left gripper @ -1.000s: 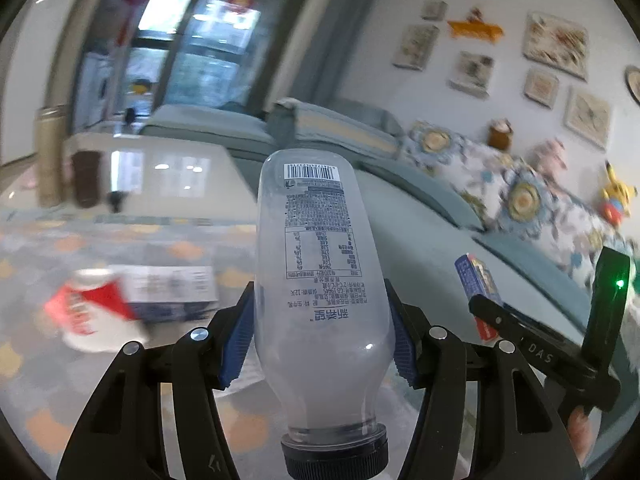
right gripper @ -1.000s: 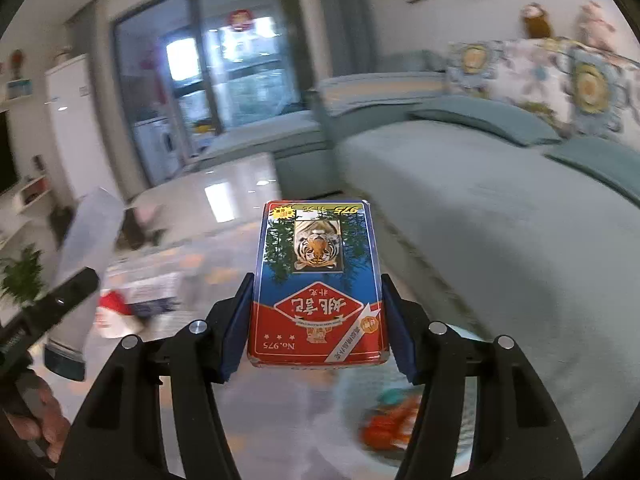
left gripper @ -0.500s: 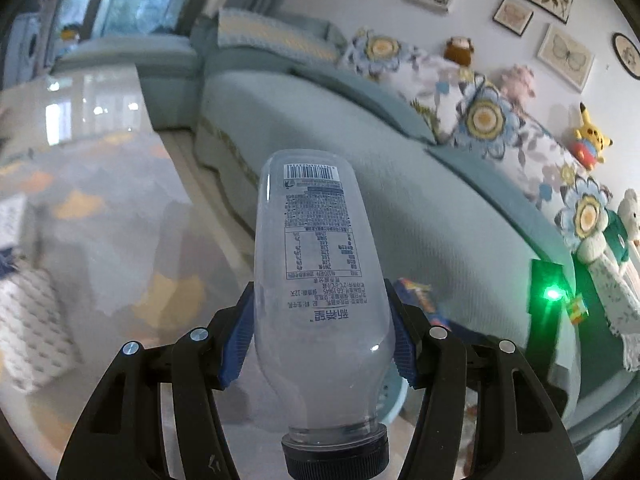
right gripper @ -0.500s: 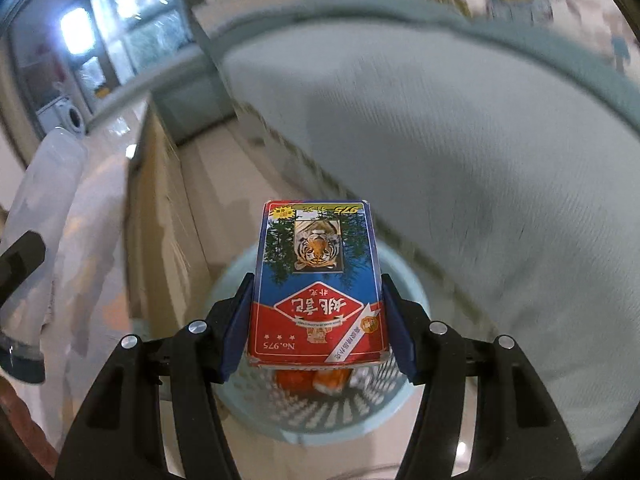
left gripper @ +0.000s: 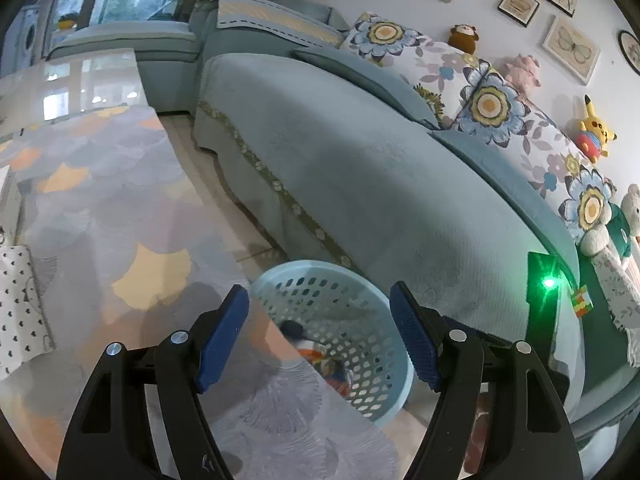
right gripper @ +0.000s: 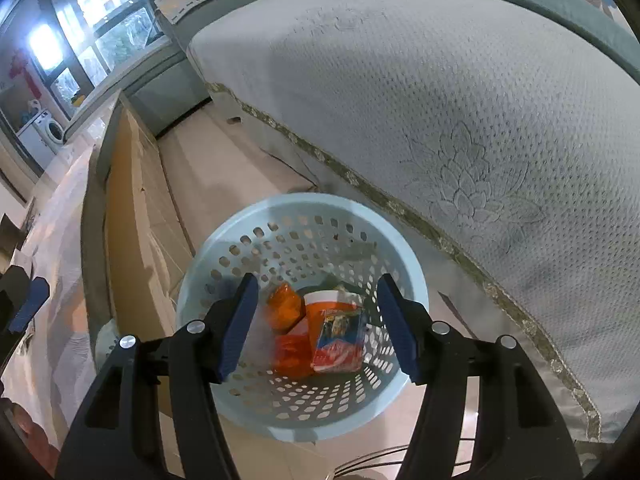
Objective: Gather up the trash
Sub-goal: 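Carry the bottle and cigarette box over the blue basket and open both tools, then move both tools back to the table toward the panda cup and polka-dot paper, then grasp the panda paper cup with the left tool while the right tool grasps the polka-dot paper, then carry the cup and paper over the blue basket and open both tools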
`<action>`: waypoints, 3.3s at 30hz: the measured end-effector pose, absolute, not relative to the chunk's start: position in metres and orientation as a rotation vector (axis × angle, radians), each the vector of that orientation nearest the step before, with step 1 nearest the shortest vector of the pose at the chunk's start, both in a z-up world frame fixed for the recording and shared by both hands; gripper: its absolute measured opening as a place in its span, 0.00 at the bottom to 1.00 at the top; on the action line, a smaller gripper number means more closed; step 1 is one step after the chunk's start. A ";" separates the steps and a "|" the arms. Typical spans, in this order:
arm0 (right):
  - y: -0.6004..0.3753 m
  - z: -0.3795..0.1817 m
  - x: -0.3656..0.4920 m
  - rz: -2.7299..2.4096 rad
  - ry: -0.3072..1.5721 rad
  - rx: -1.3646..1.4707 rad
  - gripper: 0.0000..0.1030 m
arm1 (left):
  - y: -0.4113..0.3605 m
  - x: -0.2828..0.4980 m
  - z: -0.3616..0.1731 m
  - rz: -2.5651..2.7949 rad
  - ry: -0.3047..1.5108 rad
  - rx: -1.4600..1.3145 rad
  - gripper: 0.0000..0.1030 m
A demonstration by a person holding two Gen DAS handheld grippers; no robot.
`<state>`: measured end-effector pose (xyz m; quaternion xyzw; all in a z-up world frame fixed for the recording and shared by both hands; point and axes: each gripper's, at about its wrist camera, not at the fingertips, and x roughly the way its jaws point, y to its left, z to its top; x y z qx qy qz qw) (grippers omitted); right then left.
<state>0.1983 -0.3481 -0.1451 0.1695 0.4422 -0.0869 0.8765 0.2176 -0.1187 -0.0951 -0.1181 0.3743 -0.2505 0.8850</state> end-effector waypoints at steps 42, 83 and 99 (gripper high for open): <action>-0.030 -0.085 0.213 0.500 0.806 -0.103 0.75 | 0.160 0.172 -0.062 0.076 0.621 -0.324 0.82; -0.040 -0.074 0.198 0.587 0.712 -0.058 0.13 | 0.143 0.144 -0.044 -0.048 0.422 -0.374 0.74; -0.187 -0.021 0.172 0.203 0.535 0.015 0.13 | 0.023 0.155 -0.019 -0.303 0.459 -0.303 0.74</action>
